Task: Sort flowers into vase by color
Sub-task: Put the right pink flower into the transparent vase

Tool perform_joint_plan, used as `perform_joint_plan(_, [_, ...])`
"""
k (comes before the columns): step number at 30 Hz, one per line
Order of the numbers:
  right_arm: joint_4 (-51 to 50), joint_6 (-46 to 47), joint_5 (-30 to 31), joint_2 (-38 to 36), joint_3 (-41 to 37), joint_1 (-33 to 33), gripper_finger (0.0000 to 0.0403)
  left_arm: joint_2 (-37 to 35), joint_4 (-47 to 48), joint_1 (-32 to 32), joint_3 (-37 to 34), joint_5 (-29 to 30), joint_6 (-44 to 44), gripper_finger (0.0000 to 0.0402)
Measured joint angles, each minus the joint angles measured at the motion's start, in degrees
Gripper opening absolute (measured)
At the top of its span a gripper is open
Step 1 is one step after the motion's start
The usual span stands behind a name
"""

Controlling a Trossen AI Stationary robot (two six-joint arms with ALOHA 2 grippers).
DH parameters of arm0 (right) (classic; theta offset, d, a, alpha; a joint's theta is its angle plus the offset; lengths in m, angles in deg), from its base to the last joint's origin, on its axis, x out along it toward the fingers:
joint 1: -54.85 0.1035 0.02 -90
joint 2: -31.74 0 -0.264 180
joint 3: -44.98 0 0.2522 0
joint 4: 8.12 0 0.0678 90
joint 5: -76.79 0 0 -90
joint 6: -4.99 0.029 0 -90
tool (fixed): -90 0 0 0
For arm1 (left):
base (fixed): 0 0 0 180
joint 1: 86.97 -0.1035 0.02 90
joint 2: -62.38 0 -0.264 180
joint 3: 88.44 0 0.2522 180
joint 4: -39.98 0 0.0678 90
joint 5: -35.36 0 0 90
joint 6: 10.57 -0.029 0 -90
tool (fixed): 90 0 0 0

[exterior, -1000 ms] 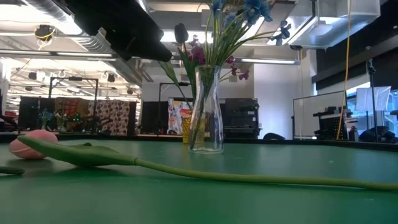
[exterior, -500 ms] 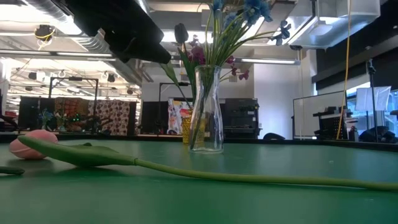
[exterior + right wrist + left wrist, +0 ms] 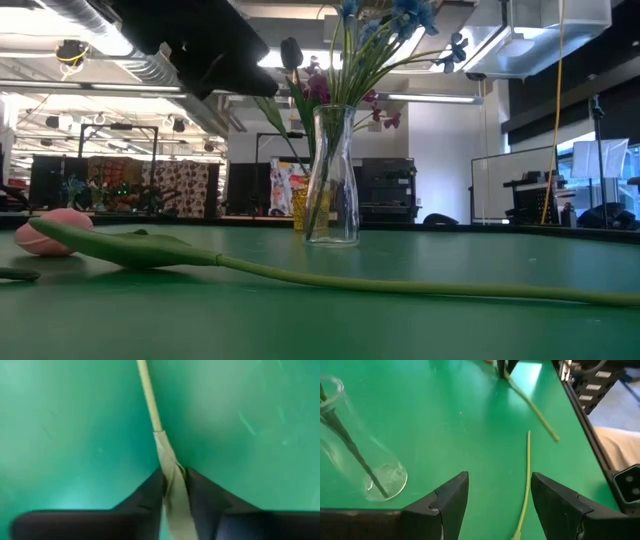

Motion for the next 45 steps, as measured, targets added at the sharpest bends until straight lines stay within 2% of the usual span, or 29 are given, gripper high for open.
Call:
perform_joint_plan(4, [-3.9,0.8,-0.1,-0.5,0.8,-0.1,0.0013,0.0,-2.5,0.0,0.0,0.0,0.2,0.0208])
perform_joint_plan(7, [-9.0,1.2,0.0,-0.6,3.3,-0.8,0.0017,0.0,-3.1,-0.5,1.1,-0.7,2.6,0.0208])
perform_joint_plan(11, [-17.4,0.4,2.5,-0.7,8.5,-1.9,0.0033,0.0,-0.7,-2.5,4.8,-5.9,8.3,0.0208])
perform_joint_plan(14, [-24.7,-0.9,4.9,-0.6,13.7,-3.1,0.0027,0.0,2.8,-3.7,8.2,-9.2,10.5,0.0208])
perform_joint_plan(18, [-29.3,-5.0,10.0,-0.7,20.7,-5.0,0.001,0.0,5.4,-4.9,11.6,-9.9,10.8,0.0208])
perform_joint_plan(22, [-29.7,-11.6,13.9,-0.7,26.0,-7.7,0.0006,0.0,5.8,-6.7,13.8,-15.2,10.7,0.0208])
perform_joint_plan(29, [-28.5,-22.0,19.1,-0.7,32.1,-12.5,0.0025,-0.1,6.2,-8.9,14.5,-21.4,12.0,0.0208])
perform_joint_plan(35, [-25.6,-28.5,19.6,-0.7,32.9,-15.9,0.0027,-0.1,6.2,-10.3,14.5,-25.3,12.7,0.0208])
perform_joint_plan(45, [-23.6,-33.2,21.3,-0.7,32.9,-18.9,0.0028,-0.1,6.6,-10.6,14.5,-30.0,15.3,0.0208])
